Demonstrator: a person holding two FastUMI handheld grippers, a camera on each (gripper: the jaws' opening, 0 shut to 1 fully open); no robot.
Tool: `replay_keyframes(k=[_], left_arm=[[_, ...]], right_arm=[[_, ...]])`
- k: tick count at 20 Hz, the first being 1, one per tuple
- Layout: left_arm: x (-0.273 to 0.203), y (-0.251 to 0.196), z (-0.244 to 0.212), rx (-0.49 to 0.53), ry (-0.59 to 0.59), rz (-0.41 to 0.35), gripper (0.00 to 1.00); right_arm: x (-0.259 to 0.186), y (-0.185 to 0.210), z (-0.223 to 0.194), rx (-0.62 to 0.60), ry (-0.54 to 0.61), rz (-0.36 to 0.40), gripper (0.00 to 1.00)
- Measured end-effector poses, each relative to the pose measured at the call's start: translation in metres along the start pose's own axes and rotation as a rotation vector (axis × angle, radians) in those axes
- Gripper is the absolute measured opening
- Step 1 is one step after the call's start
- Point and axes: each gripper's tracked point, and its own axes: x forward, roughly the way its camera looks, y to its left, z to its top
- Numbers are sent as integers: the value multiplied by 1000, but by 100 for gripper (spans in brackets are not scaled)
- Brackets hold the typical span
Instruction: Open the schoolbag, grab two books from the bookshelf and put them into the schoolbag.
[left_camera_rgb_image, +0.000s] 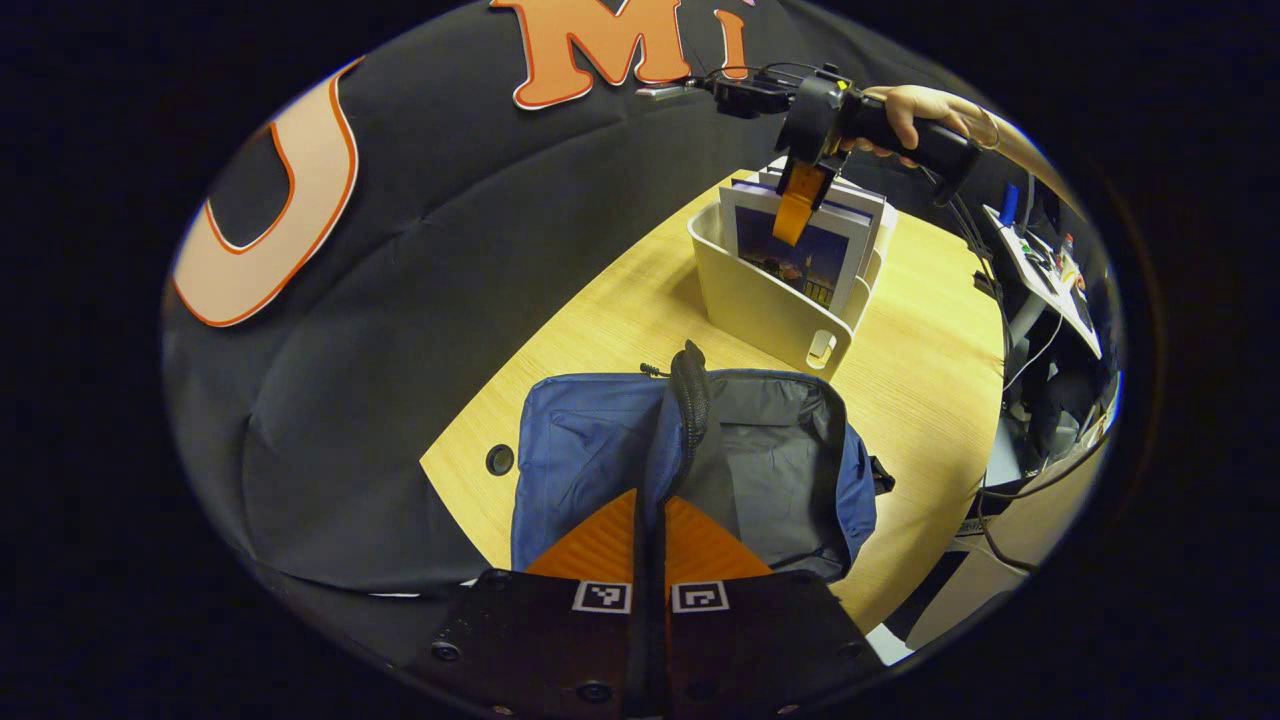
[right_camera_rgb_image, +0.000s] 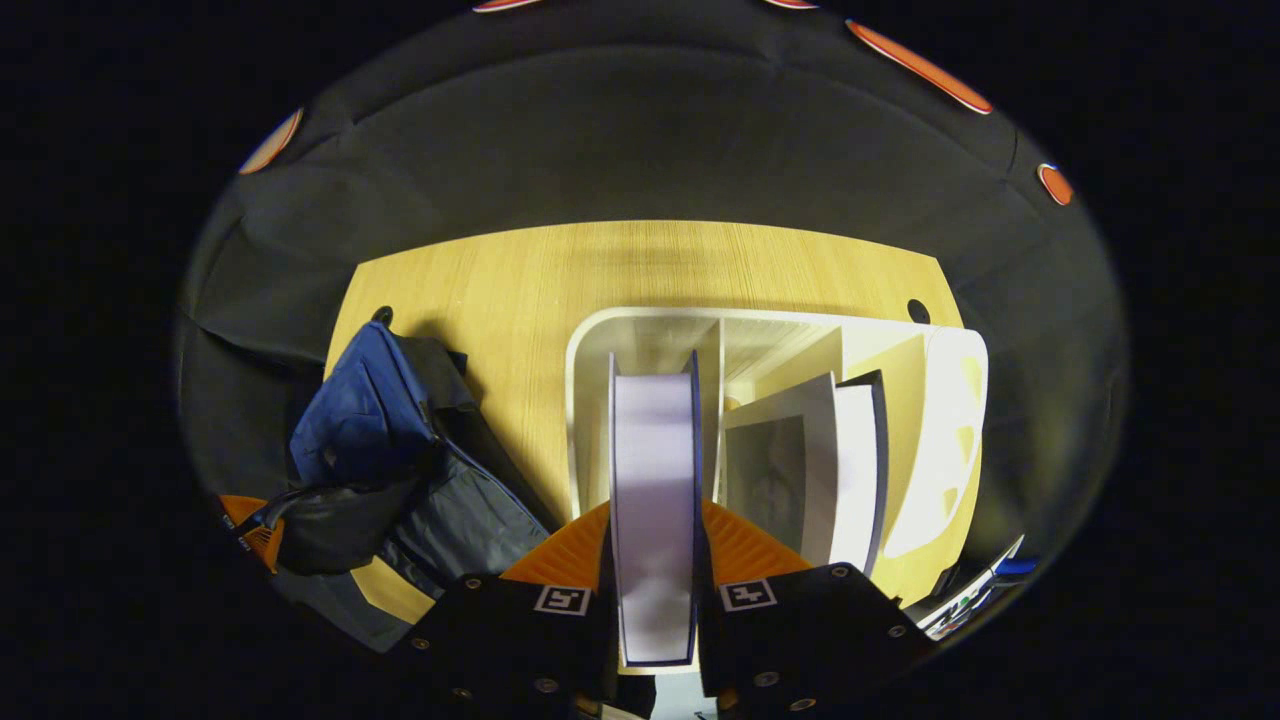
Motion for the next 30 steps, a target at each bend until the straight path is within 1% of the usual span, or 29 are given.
replay_keyframes(k=[3, 6, 7, 11, 14, 15, 17, 18, 21, 23, 25, 27, 30], left_arm=[[0, -1, -1, 7, 5, -3, 1], [0, -2, 1, 15, 5, -2, 1], [-1, -3, 1, 17, 4, -2, 1], [0, -6, 1, 21, 6, -8, 1], [0, -5, 2, 21, 8, -3, 1], [0, -5, 3, 21, 7, -3, 1], [1, -6, 3, 20, 8, -2, 1], [1, -5, 2, 19, 9, 0, 1], [2, -1, 4, 24, 8, 25, 1], [-1, 3, 7, 28, 13, 49, 1], [-3, 4, 10, 46, 16, 59, 1], [-5, 4, 15, 63, 18, 65, 1], [-10, 3, 19, 82, 29, 71, 1]], right_arm=[[-26, -3, 2, 35, -21, 36, 32], [-55, -17, -1, 36, -53, 22, 32], [-68, -19, -1, 44, -68, 30, 33], [-117, -16, -7, 85, -135, 124, 32], [-160, -29, -17, 73, -216, 131, 32], [-171, -32, -23, 69, -237, 145, 32], [-194, -33, -40, 82, -285, 198, 32], [-204, -30, -48, 101, -311, 238, 32], [-222, -13, -70, 217, -396, 395, 31], [-206, -4, -70, 283, -430, 484, 31], [-180, 11, -82, 333, -429, 548, 31], [-150, 30, -101, 394, -401, 616, 31], [-106, 57, -122, 459, -347, 659, 31]])
